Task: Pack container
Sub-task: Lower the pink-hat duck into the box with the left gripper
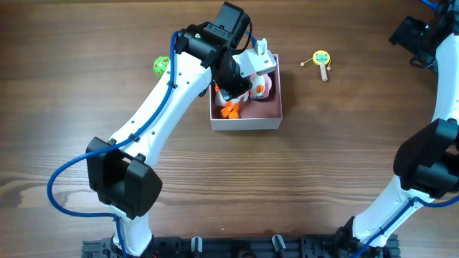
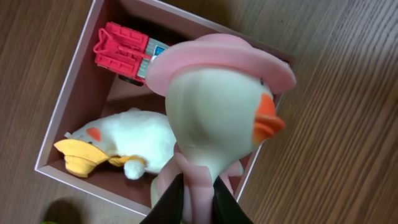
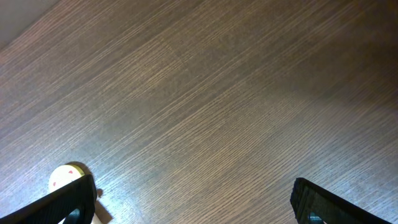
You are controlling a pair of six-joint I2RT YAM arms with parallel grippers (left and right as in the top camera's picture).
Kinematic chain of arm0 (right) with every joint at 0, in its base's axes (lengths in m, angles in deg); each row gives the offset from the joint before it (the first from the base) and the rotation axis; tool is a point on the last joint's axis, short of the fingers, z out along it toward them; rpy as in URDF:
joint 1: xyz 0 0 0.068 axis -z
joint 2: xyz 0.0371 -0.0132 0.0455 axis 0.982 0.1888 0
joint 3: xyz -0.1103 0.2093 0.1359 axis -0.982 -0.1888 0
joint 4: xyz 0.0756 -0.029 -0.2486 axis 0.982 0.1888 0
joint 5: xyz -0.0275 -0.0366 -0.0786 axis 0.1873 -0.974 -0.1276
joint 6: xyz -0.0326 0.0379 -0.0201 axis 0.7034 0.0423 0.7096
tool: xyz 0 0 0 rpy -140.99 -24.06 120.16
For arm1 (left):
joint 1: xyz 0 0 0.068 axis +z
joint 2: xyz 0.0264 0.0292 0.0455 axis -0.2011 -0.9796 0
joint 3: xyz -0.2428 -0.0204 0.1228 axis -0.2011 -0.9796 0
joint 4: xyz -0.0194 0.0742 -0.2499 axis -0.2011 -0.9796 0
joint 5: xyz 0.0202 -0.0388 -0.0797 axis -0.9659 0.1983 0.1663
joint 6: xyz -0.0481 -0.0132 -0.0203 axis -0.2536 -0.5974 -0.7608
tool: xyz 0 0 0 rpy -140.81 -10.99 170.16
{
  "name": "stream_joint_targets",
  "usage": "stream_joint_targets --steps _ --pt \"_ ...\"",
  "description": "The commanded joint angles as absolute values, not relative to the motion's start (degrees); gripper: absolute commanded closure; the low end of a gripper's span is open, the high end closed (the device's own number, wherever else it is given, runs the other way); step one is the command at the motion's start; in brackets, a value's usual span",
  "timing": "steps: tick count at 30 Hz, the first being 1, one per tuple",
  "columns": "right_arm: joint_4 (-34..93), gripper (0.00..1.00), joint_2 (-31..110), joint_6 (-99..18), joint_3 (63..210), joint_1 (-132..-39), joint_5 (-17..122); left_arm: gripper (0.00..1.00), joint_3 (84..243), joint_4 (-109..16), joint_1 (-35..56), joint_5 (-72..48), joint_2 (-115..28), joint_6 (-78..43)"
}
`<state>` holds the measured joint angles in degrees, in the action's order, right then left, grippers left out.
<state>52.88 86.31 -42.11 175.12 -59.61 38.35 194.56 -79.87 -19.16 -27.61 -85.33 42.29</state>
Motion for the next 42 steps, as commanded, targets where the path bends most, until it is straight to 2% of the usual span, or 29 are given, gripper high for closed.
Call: stream_joint_targets --steps 1,13,22,35,42 --pt "52.7 0.00 85.0 -41.6 175.0 -59.9 38.8 0.86 194.3 -80.6 -19.6 -25.4 -85.4 43.6" --pt "52.7 0.00 85.0 -41.6 175.0 -59.9 38.8 0.80 194.3 -81.8 -21.3 -25.4 -85.6 43.9" --pt "52.7 0.00 85.0 -41.6 175.0 -59.9 38.8 0.84 194.2 -78.9 -21.3 -25.4 -88.4 44.0" --pt "52.7 0.00 85.0 -41.6 175.0 -59.9 38.8 0.83 194.2 -78.3 -21.3 -25.4 -94.5 44.0" --pt "52.7 0.00 85.0 -41.6 175.0 -59.9 38.8 0.71 194.2 -77.6 -21.3 -25.4 -94.6 44.0"
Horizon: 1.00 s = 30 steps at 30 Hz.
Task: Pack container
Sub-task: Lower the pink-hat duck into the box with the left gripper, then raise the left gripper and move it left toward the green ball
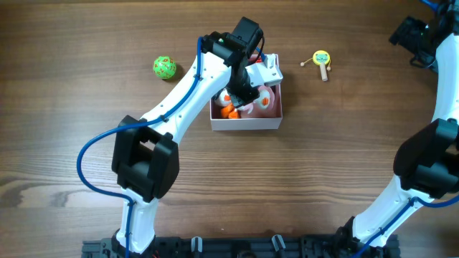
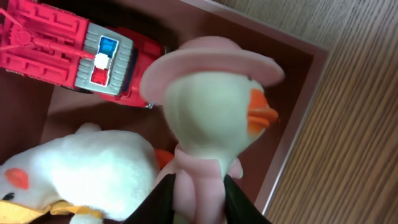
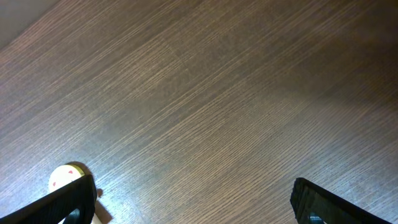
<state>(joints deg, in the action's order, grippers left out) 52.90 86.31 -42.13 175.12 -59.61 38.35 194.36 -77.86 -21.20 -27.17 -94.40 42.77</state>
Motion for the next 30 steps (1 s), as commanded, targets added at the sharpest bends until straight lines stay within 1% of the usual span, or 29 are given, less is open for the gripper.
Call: stream_joint_targets --steps 1,2,3,4,5,6,7,14,22,23,26,30 --pt "52.7 0.00 85.0 -41.6 175.0 -59.9 38.8 0.69 194.2 -77.6 -21.3 -25.4 -94.6 44.0" --pt "52.7 0.00 85.0 -41.6 175.0 -59.9 38.8 0.64 194.2 -77.6 -21.3 -25.4 -94.6 44.0" --pt "52.7 0.00 85.0 -41.6 175.0 -59.9 38.8 0.40 194.2 -77.6 -21.3 -25.4 -94.6 43.8" --pt "52.7 0.00 85.0 -41.6 175.0 -59.9 38.8 0.30 194.2 -77.7 -21.3 -25.4 -94.6 43.8" --pt "52.7 0.00 85.0 -41.6 175.0 -59.9 38.8 0.27 194.2 -77.7 -21.3 -25.4 -94.6 43.8" --pt "52.7 0.00 85.0 -41.6 175.0 -59.9 38.8 0.19 194.2 -77.7 -21.3 -25.4 -94.6 43.8" --pt "52.7 0.00 85.0 -41.6 175.0 -59.9 38.8 0.00 194.2 -77.7 -21.3 -25.4 -94.6 43.8" --pt "52.7 0.00 85.0 -41.6 175.0 -59.9 38.8 0.00 194.3 -76.7 -21.3 -25.7 -94.5 43.8" --pt "52.7 0.00 85.0 -41.6 175.0 -59.9 38.8 0.00 195.5 -74.6 -21.3 -33.7 -93.9 42.2" --pt "52.7 0.00 85.0 -41.6 175.0 -59.9 38.8 0.00 195.9 -74.3 -21.3 -35.0 -93.7 40.6" --pt "52.7 0.00 85.0 -41.6 175.0 -59.9 38.8 0.00 199.3 -72.7 -20.7 -44.1 -92.9 30.2" --pt "52.7 0.00 85.0 -41.6 175.0 -59.9 38.8 0.00 203.7 -72.2 -17.0 -57.7 -91.3 10.0"
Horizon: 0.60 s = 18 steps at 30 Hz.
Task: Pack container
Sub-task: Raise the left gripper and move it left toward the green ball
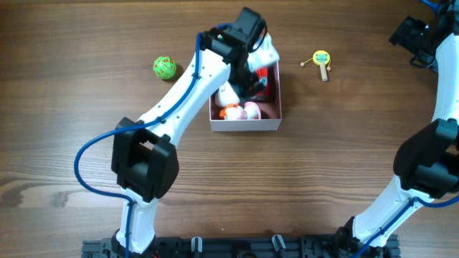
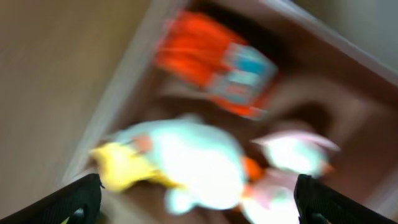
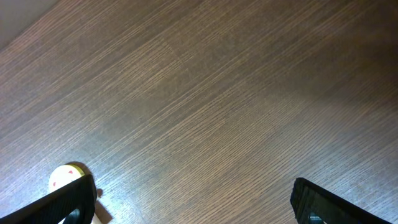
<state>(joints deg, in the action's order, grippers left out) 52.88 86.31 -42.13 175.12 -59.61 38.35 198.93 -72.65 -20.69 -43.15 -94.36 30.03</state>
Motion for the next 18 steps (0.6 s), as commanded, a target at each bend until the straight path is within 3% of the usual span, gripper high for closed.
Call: stream_joint_targets --steps 1,4,8,18 --pt "52.7 0.00 85.0 -41.6 175.0 -59.9 38.8 0.00 204.2 -72.2 -15.4 -58.0 -90.7 5.8" --pt "52.7 0.00 85.0 -41.6 175.0 -59.9 38.8 0.00 204.4 -71.7 -9.8 -48.8 -89.0 -4.1" --pt "52.7 0.00 85.0 -41.6 175.0 -59.9 38.8 0.00 204.4 -74.7 -4.0 -39.8 -89.1 -5.9" --pt "52.7 0.00 85.0 -41.6 175.0 -59.9 38.8 0.00 204.4 -77.6 3.3 -37.6 -89.7 -5.4"
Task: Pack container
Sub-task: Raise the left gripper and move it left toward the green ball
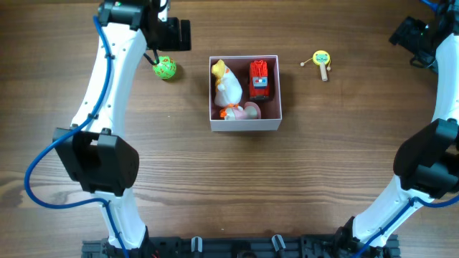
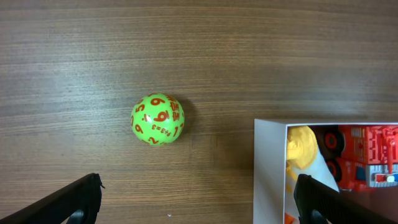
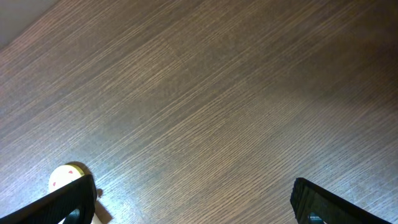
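The white box [image 1: 245, 124] holds a white plush duck [image 1: 226, 89], a red fire truck [image 1: 259, 79] and a pink-hatted rubber duck [image 1: 248, 111]. Its left wall [image 2: 268, 168] and part of the plush duck and truck show in the left wrist view. A green ball with orange numbers [image 1: 165, 68] lies on the table left of the box. My left gripper [image 2: 199, 208] hangs open high above the table beside the ball [image 2: 158, 119], holding nothing. My right gripper [image 3: 193, 202] is open at the far right, empty.
A yellow rattle toy [image 1: 322, 60] lies right of the box, and its head [image 3: 65, 177] shows by the right gripper's left finger. The right arm [image 1: 430, 143] stands along the right edge. The table is dark wood.
My left gripper, open above the box's inside, has moved left and higher and now hangs over the table by the green ball. The box's contents lie uncovered. The right arm has not moved.
My left gripper held the pink-hatted duck by its body over the box. Then it held the duck down inside, next to the truck and plush duck. Then it was open with the duck lying in the box. Now it is near the green ball.
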You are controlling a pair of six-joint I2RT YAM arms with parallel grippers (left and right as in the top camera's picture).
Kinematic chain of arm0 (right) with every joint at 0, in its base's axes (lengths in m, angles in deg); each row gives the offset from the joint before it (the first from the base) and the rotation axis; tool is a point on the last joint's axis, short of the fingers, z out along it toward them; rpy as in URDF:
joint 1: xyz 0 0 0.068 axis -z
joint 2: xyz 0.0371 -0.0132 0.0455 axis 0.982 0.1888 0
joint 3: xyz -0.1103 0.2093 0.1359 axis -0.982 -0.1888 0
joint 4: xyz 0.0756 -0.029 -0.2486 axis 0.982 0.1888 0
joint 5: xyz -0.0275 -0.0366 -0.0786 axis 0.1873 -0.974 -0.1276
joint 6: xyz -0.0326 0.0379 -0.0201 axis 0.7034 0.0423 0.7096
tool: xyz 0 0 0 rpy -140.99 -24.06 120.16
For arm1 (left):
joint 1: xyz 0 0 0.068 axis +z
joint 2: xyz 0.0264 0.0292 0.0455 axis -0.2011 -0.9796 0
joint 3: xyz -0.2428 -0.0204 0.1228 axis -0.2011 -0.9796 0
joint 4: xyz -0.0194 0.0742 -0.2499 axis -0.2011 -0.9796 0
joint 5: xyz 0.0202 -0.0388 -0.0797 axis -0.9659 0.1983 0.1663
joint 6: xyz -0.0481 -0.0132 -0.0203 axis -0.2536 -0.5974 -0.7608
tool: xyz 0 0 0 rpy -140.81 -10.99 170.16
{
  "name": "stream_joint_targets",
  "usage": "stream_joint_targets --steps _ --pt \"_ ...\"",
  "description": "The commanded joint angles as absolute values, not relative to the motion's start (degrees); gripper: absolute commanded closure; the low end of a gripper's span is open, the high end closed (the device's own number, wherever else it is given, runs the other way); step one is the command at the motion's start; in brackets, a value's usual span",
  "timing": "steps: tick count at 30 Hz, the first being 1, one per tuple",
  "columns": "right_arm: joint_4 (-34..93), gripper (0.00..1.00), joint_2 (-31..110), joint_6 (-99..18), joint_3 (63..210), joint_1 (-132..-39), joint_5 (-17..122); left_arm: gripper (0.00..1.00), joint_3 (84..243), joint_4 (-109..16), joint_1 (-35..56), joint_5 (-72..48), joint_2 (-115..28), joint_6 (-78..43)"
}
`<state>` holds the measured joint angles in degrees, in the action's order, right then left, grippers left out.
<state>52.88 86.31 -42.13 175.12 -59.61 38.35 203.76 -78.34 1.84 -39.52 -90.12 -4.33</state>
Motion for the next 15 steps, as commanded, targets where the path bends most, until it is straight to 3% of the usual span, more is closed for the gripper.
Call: stream_joint_targets --steps 1,15 --pt "52.8 0.00 85.0 -41.6 175.0 -59.9 38.8 0.00 204.4 -77.8 3.6 -37.9 -89.9 -4.8" --pt "52.7 0.00 85.0 -41.6 175.0 -59.9 38.8 0.00 204.4 -79.8 4.0 -42.6 -98.1 -4.2"
